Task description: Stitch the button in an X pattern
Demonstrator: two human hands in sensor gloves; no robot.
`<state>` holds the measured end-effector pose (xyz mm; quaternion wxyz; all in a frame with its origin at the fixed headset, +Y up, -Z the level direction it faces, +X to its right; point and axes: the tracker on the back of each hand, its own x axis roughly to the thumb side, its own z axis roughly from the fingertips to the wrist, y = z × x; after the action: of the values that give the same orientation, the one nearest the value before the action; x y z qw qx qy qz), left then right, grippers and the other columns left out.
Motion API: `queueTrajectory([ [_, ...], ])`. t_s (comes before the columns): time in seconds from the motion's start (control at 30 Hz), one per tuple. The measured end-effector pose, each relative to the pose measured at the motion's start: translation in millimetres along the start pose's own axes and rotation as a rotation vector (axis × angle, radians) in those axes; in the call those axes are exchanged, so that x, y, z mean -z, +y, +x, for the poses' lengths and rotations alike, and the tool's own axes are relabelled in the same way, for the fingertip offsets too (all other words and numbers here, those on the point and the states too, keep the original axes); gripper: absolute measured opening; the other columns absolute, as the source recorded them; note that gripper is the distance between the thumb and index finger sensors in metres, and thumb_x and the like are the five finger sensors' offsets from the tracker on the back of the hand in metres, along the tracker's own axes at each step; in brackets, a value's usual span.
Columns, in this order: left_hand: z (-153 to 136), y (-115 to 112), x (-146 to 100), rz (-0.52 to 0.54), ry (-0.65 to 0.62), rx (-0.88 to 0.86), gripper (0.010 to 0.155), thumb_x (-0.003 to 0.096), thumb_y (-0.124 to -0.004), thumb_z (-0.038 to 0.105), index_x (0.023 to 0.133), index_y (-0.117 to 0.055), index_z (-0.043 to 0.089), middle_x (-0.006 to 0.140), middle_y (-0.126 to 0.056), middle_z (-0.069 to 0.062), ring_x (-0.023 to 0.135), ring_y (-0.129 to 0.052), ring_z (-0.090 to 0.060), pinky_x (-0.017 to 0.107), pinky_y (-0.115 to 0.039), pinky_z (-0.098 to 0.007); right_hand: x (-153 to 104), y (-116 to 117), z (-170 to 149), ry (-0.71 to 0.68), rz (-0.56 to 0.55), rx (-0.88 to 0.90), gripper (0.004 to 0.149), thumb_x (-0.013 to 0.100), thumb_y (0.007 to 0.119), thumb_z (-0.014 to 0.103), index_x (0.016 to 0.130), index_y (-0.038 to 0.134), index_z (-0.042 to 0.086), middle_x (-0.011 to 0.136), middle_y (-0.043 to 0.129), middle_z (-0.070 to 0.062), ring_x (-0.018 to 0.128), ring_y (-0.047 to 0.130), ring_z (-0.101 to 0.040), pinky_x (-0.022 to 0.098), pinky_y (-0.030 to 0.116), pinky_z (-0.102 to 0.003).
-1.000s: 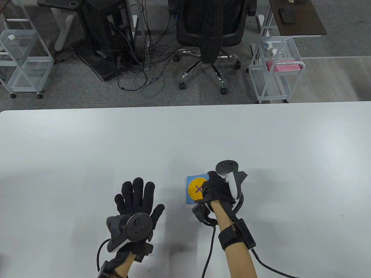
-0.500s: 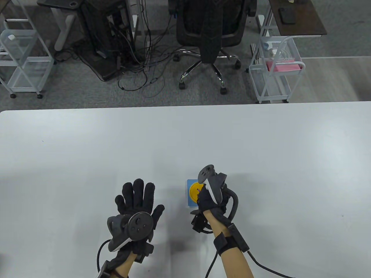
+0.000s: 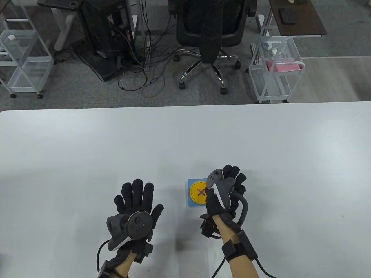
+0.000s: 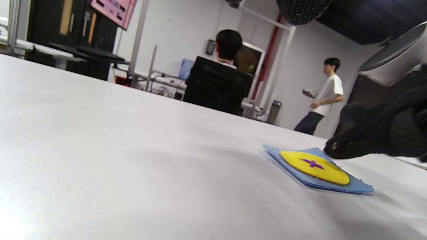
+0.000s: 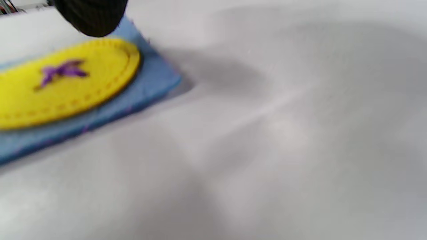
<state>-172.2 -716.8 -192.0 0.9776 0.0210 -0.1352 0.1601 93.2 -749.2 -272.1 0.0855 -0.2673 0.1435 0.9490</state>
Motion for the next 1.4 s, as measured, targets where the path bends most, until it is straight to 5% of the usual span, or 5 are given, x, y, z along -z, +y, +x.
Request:
queueTrajectory([
  [0.27,1,0,-1,0.012,-0.016,-0.016,0.070,0.0642,-0.052,0.045,0.115,-0.028,0.004,0.114,-0.016,-0.039,0.095,-0.010,-0.067,0.056,-0.019,-0.082,-41,-50,-56,-0.157,-0.160,0.109,0.090,0.052,0.062,0.059,0.094,-0.017,0.051,0.098,-0.036,0.025,0.094,-0.041,-0.006,0.080,-0.017,-0.041],
  [0.63,11,-8,-1,-0.029,-0.066,0.024,0.070,0.0633,-0.044,0.049,0.116,-0.027,0.005,0.114,-0.015,-0.040,0.095,-0.009,-0.068,0.055,-0.017,-0.083,-44,-16,-88,-0.203,-0.054,0.047,0.083,0.044,0.048,0.066,0.094,-0.015,0.051,0.098,-0.034,0.025,0.094,-0.041,-0.007,0.079,-0.016,-0.044],
  [1.4,10,-15,1,-0.082,-0.063,0.063,0.071,0.0631,-0.043,0.049,0.116,-0.024,0.005,0.113,-0.011,-0.039,0.094,-0.005,-0.067,0.054,-0.013,-0.083,-42,2,-88,-0.230,0.014,0.018,0.083,0.043,0.048,0.067,0.094,-0.015,0.050,0.097,-0.035,0.023,0.093,-0.041,-0.008,0.080,-0.014,-0.045],
])
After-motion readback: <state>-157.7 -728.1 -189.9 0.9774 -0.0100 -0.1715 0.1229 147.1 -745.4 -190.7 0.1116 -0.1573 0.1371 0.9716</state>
